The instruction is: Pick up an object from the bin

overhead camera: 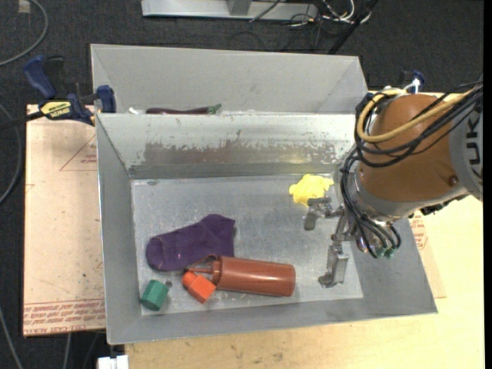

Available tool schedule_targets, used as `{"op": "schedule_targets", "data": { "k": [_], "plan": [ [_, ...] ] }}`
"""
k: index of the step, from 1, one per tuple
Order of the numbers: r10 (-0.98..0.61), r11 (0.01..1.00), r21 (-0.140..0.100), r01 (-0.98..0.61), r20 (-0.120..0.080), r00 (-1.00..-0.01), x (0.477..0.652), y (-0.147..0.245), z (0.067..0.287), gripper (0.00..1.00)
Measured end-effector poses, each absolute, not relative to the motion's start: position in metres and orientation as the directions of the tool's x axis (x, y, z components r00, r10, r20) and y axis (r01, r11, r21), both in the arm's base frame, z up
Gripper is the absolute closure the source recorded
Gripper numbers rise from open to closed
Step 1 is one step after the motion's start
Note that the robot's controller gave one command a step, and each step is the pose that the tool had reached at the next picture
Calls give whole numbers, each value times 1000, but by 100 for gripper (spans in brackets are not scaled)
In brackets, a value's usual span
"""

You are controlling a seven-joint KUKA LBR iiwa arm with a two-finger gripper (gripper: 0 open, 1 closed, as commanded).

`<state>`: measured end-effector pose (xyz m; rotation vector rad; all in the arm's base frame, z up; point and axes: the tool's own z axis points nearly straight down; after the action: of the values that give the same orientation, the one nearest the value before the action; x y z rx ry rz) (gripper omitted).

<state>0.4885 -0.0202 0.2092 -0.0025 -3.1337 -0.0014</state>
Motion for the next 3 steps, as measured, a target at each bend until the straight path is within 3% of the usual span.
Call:
{"op": "schedule_targets", "data": {
  "k": [1,2,3],
  "plan": [
    [1,1000,0,1,-1,-1000,490,-20,213,0],
    [-59,998,-1,-59,-6,-998,505,-5,184,0],
    [-83,997,0,-83,-8,-997,507,1,170,0]
  ]
}}
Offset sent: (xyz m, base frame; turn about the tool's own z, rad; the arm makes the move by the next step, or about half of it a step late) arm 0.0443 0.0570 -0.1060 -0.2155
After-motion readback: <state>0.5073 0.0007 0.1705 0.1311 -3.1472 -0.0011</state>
